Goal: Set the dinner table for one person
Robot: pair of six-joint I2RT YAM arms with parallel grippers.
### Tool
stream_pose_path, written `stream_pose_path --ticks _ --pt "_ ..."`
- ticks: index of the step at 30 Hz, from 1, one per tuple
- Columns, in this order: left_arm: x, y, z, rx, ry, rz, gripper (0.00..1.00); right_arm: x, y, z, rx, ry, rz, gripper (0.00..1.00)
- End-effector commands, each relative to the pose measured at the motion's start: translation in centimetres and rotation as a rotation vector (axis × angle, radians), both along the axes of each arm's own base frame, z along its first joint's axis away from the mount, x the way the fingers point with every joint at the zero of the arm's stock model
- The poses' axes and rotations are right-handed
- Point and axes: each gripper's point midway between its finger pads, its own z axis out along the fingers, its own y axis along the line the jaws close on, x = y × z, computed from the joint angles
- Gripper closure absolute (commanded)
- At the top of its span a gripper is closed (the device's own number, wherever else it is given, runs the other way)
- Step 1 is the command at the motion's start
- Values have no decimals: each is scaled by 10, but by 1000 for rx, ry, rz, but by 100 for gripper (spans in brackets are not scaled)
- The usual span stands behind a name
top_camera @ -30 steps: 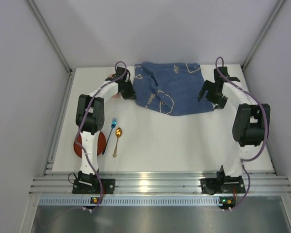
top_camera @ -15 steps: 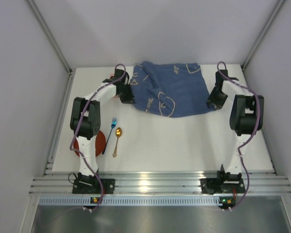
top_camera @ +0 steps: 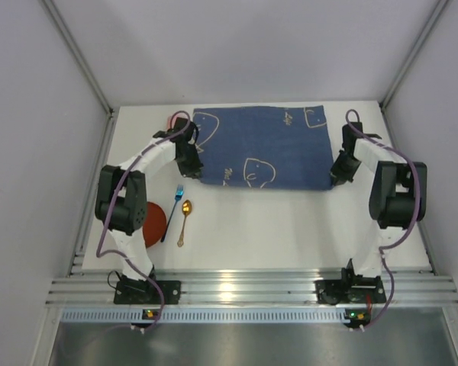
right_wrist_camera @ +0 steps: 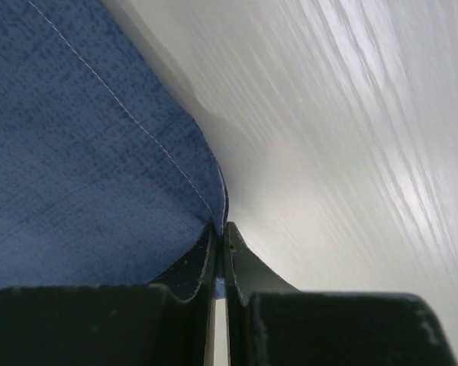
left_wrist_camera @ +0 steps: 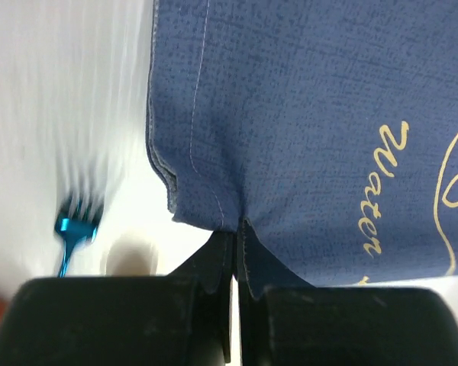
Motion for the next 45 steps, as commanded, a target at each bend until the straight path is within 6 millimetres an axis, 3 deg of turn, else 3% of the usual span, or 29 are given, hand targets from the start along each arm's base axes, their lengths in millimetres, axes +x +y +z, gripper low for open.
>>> stream_pose_path --ticks 1,2,3,6,13,15,16,17,18,20,22,25,28,31,35,38,45 --pt "-45 28 23 115 36 82 100 -42 -33 33 -131 19 -86 100" --pt "-53 25 23 115 43 72 100 -49 -33 42 -140 3 -89 100" --pt "-67 25 15 114 75 63 100 -63 -34 38 -144 34 -85 100" --pt "-86 15 11 79 82 39 100 -80 -36 39 -162 59 -77 100" --pt "-106 -5 -2 34 109 -3 100 -112 -48 32 -222 147 -84 100" --pt "-111 -9 1 22 119 -3 53 -119 -46 30 -213 156 -67 100" --pt "-111 -10 9 21 97 -4 3 -121 -44 30 -198 158 -49 94" --pt "-112 -10 13 24 86 1 1 -123 -41 32 -189 146 -42 84" --pt "-114 -7 19 27 80 16 1 -129 -40 31 -182 155 -40 78" --pt "-111 0 38 46 20 40 1 -133 -39 35 -179 146 -46 50" --pt "-113 9 51 75 -11 51 1 -132 -38 42 -171 126 -54 34" --pt "-122 20 56 115 -22 29 1 -124 -31 55 -136 93 -52 34" --pt "-140 34 42 170 17 13 4 -113 -26 72 -106 44 -50 34" --pt "-161 45 25 200 45 16 20 -108 -24 86 -95 12 -41 34" --pt "-181 55 -8 230 81 25 37 -109 -22 90 -84 -2 -31 37" --pt "-171 50 -13 244 71 33 39 -118 -19 80 -73 19 -24 38" --pt "-158 48 -47 286 114 -14 48 -128 -18 76 -70 29 -8 41"
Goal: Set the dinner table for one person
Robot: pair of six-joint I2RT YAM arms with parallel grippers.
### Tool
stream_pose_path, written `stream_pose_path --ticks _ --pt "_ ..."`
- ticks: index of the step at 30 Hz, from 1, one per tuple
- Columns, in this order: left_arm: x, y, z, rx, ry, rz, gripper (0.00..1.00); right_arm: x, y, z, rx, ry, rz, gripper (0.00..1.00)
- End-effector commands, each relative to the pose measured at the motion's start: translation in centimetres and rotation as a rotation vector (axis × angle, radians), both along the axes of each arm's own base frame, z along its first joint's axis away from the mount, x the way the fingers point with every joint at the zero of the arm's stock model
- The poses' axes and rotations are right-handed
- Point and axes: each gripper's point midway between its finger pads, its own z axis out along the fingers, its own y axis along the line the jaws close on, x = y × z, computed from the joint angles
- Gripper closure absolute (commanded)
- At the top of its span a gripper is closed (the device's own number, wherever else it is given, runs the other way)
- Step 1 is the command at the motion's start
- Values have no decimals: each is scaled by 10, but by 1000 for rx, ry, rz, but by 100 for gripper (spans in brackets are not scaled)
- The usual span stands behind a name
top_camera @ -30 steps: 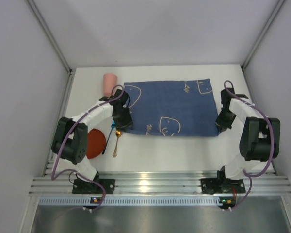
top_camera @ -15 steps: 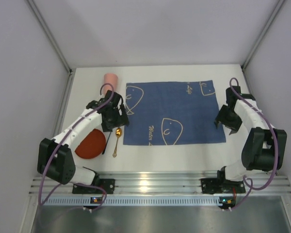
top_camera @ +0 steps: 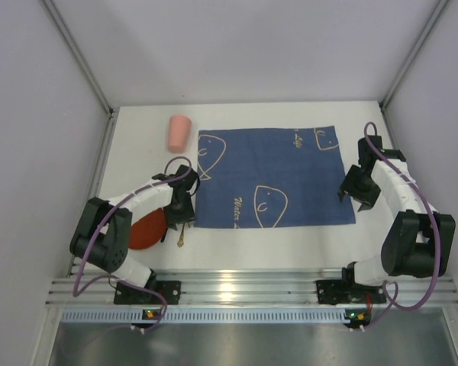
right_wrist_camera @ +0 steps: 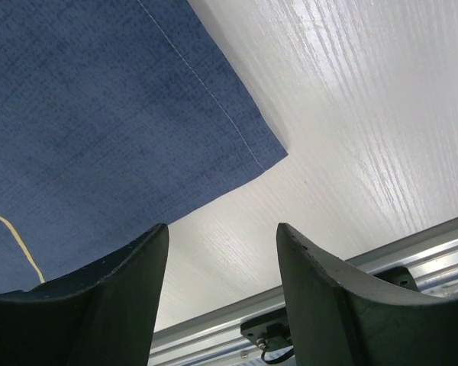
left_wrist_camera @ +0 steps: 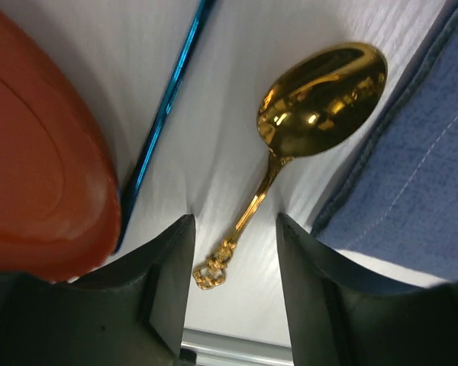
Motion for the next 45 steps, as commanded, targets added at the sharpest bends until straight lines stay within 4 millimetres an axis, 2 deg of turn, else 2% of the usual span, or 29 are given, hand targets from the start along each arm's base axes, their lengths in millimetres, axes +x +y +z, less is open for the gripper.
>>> stream_pose_path --ticks 1,4,6,7,9,10,11,14,15,16,17,18,19,21,22,23,24,25,26,27,29,30,31,33,34,36,37,41,45 --pt "24 -6 -8 8 -58 -26 49 -3 -2 8 -3 -26 10 41" --pt "28 -2 -23 39 -48 -40 51 -4 -3 8 -5 -22 11 42" --pt "28 1 -36 60 -18 -54 58 -3 -3 9 -7 -26 12 44" --pt "30 0 -39 60 -16 -58 68 -3 -3 9 -8 -20 13 44" --pt "28 2 -48 75 13 -68 82 -1 -3 10 -6 -24 17 47" --pt "28 3 -50 79 17 -68 97 1 -3 12 -3 -32 19 48" --pt "28 4 -52 83 22 -74 100 4 -1 13 4 -43 21 49" --pt "33 9 -41 108 24 -85 100 17 28 20 147 -123 104 59" --pt "40 10 -30 119 -4 -90 100 21 53 28 268 -165 164 60" --pt "56 6 -14 117 -50 -91 100 32 69 35 328 -227 213 58" --pt "63 6 2 119 -81 -100 100 34 93 41 397 -256 286 54" --pt "65 7 14 130 -81 -103 100 33 123 54 506 -290 363 47" --pt "84 -1 38 111 -143 -101 100 38 137 64 533 -332 409 40" --pt "96 -11 62 75 -175 -110 100 35 181 92 627 -383 549 27" --pt "113 -26 84 16 -228 -119 100 36 196 99 658 -398 598 25" --pt "119 -35 90 -16 -238 -118 100 29 223 115 703 -413 689 24" --pt "124 -45 97 -43 -249 -126 100 26 235 119 723 -411 725 21" --pt "136 -58 113 -81 -291 -132 100 29 249 124 746 -432 761 19" --pt "140 -72 111 -121 -277 -139 100 22 267 127 781 -426 799 16" --pt "149 -90 127 -157 -316 -157 100 21 278 126 817 -418 820 9" --pt "154 -114 128 -218 -302 -174 100 26 297 127 818 -448 852 0" --pt "154 -128 132 -244 -305 -194 100 30 301 119 805 -427 844 0" --pt "160 -141 145 -277 -331 -206 100 34 306 116 804 -428 849 0" --pt "160 -163 149 -325 -327 -222 100 38 318 112 825 -411 855 0" --pt "160 -177 161 -379 -335 -241 100 43 324 115 841 -438 866 0" --pt "156 -198 164 -429 -320 -267 100 43 333 116 867 -441 868 0" --pt "159 -207 175 -456 -339 -277 100 47 337 115 873 -451 870 0" --pt "156 -228 189 -519 -337 -293 100 48 343 102 879 -435 850 1" --pt "150 -238 200 -580 -332 -302 100 49 345 83 893 -412 821 10"
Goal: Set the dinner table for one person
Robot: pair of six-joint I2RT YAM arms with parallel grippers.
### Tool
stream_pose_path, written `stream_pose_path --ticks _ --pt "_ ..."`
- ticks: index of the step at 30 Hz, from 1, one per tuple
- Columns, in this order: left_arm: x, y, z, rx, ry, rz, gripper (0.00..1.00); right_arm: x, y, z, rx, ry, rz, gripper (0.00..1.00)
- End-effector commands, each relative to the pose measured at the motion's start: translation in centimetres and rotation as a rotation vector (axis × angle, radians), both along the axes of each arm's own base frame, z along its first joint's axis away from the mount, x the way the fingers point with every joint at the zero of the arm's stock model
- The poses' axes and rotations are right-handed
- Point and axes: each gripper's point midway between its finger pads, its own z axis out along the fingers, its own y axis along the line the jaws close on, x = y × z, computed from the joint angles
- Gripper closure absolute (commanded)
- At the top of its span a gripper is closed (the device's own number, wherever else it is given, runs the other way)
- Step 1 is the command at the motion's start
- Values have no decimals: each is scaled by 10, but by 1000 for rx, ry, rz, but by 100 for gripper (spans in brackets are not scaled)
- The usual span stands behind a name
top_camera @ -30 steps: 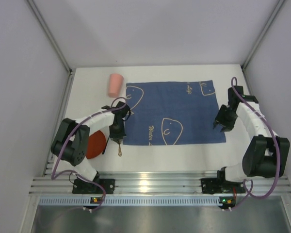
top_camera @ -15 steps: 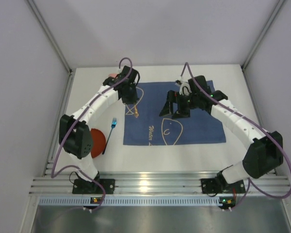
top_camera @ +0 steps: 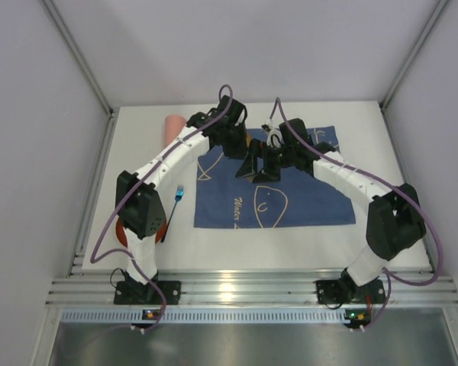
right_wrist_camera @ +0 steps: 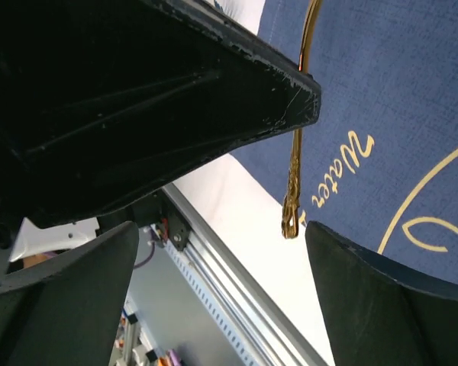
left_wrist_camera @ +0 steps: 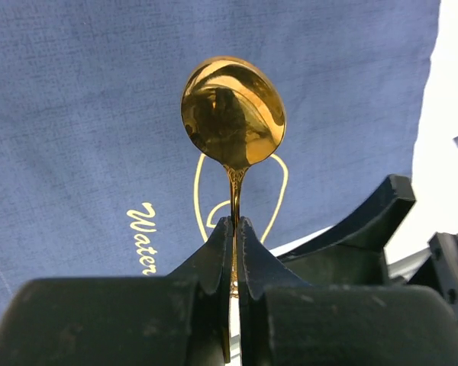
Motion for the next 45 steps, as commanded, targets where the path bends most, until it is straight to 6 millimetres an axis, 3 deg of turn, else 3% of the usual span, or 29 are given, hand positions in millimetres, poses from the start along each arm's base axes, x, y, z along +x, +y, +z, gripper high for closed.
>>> stream_pose_path --ticks 1,8,10,11,13,15,16,17,19,20,21,23,24,26,27,28,29,35,40,42,43,44,45 --pt "-10 -17 34 -128 8 -25 100 5 14 -7 44 -18 2 14" --pt "-15 -21 45 -168 -4 -42 100 11 10 -19 -7 -30 -19 58" --pt "-16 -22 47 -178 -8 -45 100 13 9 -18 -12 -42 -22 75" --pt "-15 -23 47 -181 -10 -49 100 13 8 -19 -20 -44 -25 90" --pt "-15 -24 47 -186 -14 -54 100 14 5 -18 -38 -52 -25 100" --pt "-15 -23 44 -179 -17 -58 100 15 -1 -15 -58 -58 -39 100" --pt "-15 -20 43 -169 -27 -61 93 19 -8 -16 -65 -62 -58 100" --pt "-14 -17 42 -157 -34 -61 66 22 -14 -14 -65 -66 -77 100" --pt "-13 -5 36 -94 -60 -53 36 31 -38 -11 -62 -58 -137 100" --pt "-10 4 32 -64 -64 -37 6 34 -47 -12 -64 -51 -154 100" --pt "-12 17 23 -9 -56 -19 2 32 -60 -15 -83 -26 -173 100" --pt "-11 43 17 62 -68 0 2 41 -98 -27 -152 -13 -239 100" --pt "-17 58 -1 110 -37 9 2 33 -115 -40 -215 46 -250 100" --pt "-16 92 -9 177 -52 44 2 44 -157 -54 -403 24 -297 100" --pt "-26 111 -33 235 -8 59 2 33 -173 -72 -497 104 -285 100" --pt "-27 125 -36 261 -19 68 2 37 -184 -73 -556 96 -277 100" --pt "-34 147 -56 303 29 93 2 37 -200 -91 -651 136 -285 100" --pt "-48 210 -101 432 89 134 2 26 -239 -126 -834 278 -301 100" --pt "-52 228 -126 501 128 114 2 16 -277 -143 -953 367 -374 100" --pt "-53 232 -134 525 143 113 2 12 -287 -146 -983 388 -393 80" --pt "-53 233 -137 532 146 115 2 12 -292 -146 -999 396 -409 66" --pt "-54 235 -139 544 155 119 2 9 -300 -147 -1039 405 -421 44" --pt "-55 238 -141 554 165 124 2 9 -303 -146 -1051 408 -428 33"
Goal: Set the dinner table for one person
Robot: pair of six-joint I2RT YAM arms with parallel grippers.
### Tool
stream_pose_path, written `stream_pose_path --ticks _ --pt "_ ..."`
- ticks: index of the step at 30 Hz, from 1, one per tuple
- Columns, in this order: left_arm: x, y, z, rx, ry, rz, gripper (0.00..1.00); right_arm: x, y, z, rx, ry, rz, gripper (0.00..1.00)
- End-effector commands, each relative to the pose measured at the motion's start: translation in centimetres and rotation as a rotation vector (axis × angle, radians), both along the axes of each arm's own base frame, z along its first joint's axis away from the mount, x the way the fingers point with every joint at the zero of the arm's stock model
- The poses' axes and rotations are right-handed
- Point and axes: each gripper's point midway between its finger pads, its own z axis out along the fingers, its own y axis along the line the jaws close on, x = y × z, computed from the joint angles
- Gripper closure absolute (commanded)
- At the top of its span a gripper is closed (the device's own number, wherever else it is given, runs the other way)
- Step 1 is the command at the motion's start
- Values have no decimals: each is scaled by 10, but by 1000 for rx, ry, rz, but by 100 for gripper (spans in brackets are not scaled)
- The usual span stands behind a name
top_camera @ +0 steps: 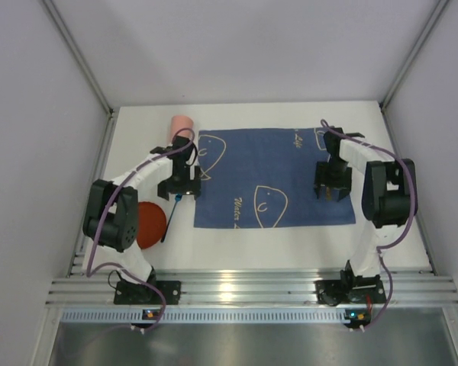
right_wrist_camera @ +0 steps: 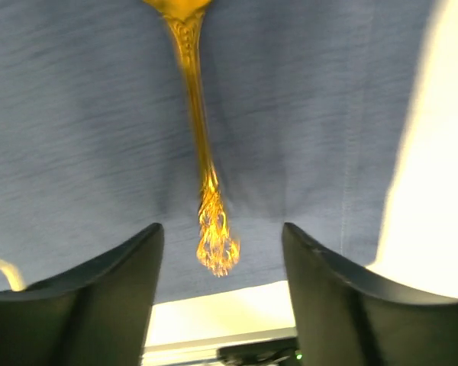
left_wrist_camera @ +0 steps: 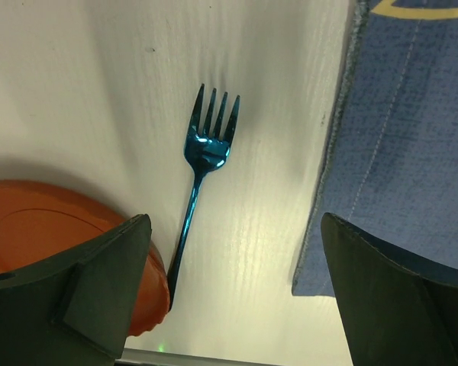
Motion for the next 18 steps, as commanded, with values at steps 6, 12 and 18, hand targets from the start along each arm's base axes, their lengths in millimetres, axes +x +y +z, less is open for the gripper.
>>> stream_pose_path --ticks 6,12,18 --pt "4 21 -29 98 29 -21 11 -6 -28 21 -122 -7 -42 11" --pt "-4 38 -48 86 62 12 32 -14 -26 51 -102 -53 -44 11" --pt "-18 53 -71 87 125 29 46 -20 -25 77 -96 -100 -49 11"
